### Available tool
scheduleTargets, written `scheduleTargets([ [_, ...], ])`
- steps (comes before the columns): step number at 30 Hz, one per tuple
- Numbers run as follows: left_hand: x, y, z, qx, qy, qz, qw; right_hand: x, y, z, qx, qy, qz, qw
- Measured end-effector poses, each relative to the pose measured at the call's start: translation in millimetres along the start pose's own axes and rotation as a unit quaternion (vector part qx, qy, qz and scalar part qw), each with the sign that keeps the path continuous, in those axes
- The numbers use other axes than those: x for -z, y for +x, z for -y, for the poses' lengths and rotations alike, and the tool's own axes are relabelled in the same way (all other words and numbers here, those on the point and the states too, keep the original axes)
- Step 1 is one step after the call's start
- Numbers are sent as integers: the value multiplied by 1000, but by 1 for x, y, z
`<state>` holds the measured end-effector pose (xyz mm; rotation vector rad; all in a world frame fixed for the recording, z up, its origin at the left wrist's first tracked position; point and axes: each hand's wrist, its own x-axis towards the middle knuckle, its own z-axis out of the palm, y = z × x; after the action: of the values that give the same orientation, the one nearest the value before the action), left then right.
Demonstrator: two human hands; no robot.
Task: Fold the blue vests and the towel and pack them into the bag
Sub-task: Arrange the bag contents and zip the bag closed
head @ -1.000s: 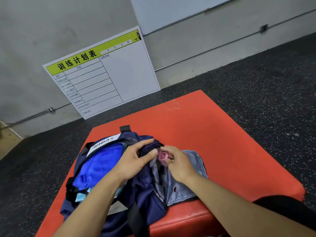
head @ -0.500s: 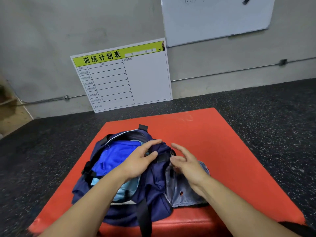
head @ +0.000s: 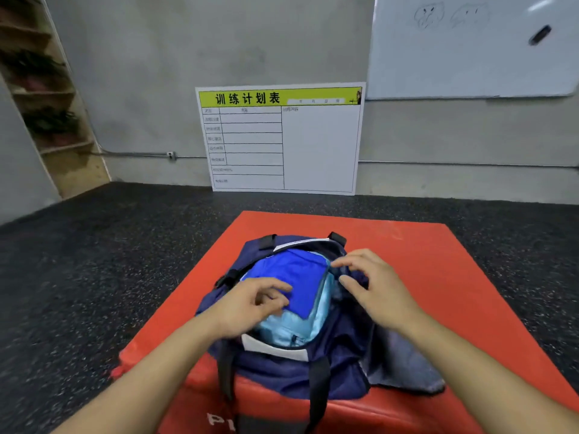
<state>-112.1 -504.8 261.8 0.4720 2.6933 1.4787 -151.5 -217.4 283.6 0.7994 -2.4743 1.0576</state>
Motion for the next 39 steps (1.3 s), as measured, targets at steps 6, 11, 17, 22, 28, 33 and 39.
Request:
scheduleTargets([
  [6,77,-30,45,-27,182,-124,975,-49,39,51,105,-58,110,987],
  [11,103,-30,79,-28,207,-163,964,-90,75,85,168,-117,141,969],
  [17,95,2,96,-2,194,-148,970,-128,113,104,181,-197,197,943],
  [22,89,25,110,-2,188,-142,972,-153,131,98,143,-267,237,923],
  [28,103,31,124,26,152,-190,969,-176,140,98,127,-277,234,923],
  [33,116,24,121,33,96,-203,974,-201,145,105,88,-310,236,917],
  [39,114,17,134,13,54,-180,982,-218,143,108,66,-319,245,913],
])
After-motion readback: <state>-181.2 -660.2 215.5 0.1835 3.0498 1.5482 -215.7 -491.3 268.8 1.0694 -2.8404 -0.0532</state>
